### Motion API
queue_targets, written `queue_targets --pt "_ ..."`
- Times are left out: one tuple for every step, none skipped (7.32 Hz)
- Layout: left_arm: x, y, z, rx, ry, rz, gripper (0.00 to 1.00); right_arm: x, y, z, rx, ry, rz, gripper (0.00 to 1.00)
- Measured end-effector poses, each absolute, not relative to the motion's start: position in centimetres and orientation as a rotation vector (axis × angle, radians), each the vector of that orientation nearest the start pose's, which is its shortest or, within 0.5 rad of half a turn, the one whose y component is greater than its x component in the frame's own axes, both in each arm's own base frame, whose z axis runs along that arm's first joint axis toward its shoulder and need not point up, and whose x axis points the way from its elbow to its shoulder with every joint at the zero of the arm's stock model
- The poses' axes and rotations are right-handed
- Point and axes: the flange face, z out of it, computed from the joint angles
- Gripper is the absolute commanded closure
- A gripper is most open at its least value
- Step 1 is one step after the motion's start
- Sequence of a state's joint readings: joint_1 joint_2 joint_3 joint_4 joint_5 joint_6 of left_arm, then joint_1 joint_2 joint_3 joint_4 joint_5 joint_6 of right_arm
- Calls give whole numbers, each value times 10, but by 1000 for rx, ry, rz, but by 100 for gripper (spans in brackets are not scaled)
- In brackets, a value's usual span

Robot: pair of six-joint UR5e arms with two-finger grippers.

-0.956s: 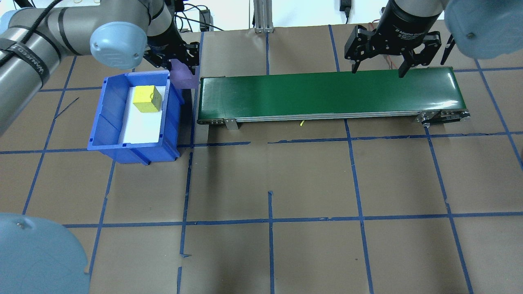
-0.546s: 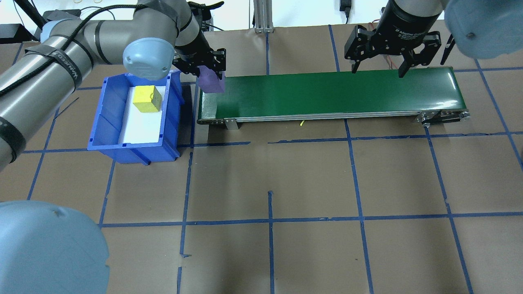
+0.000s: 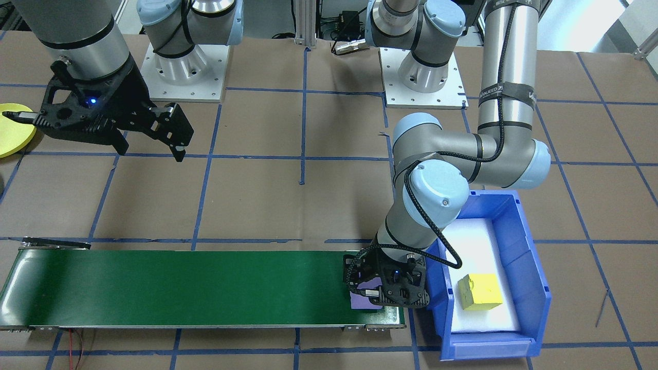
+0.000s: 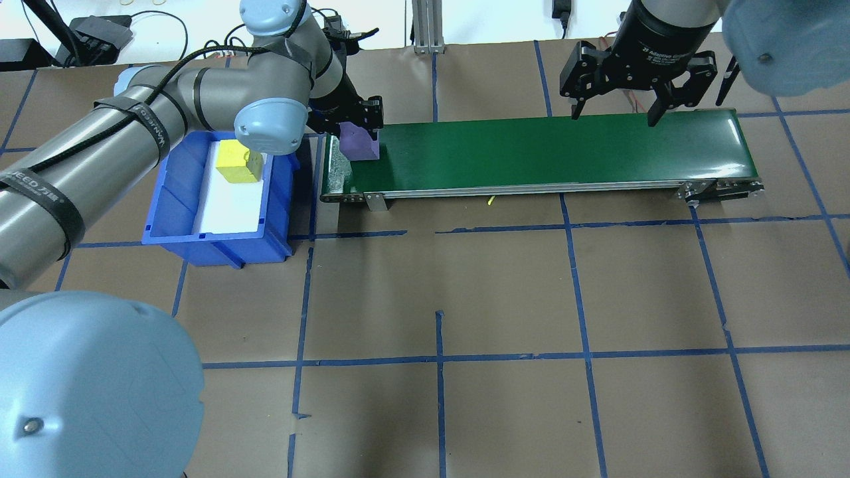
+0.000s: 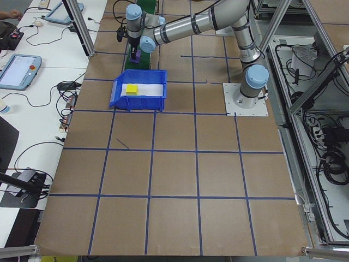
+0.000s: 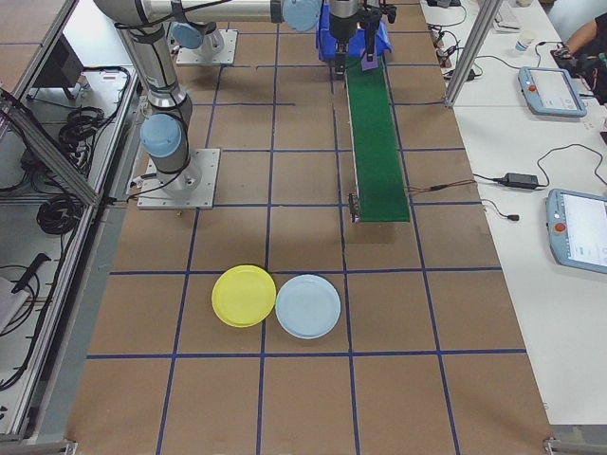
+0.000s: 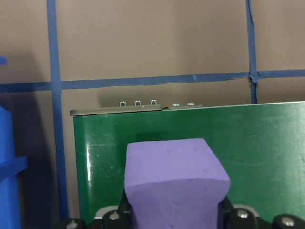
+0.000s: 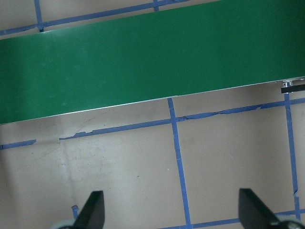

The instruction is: Move block left to right into plate

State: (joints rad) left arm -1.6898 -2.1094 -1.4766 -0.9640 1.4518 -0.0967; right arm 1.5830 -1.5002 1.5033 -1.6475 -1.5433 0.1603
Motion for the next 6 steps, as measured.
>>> queue_targets --pt "-233 -657 285 45 3270 -238 0 143 -527 493 229 3097 -110 0" --pt "-239 -648 300 48 3271 -226 0 143 -527 493 229 3097 -110 0" --pt "-244 -639 321 63 3269 -224 0 142 -527 493 228 3098 -110 0" --pt "-242 -634 341 88 3255 -241 0 142 -527 493 228 3098 -111 0" --pt "-228 -638 349 95 3218 -254 0 142 -527 493 228 3099 -111 0" --pt "-196 -651 354 89 3164 -271 0 142 -527 493 228 3099 -111 0"
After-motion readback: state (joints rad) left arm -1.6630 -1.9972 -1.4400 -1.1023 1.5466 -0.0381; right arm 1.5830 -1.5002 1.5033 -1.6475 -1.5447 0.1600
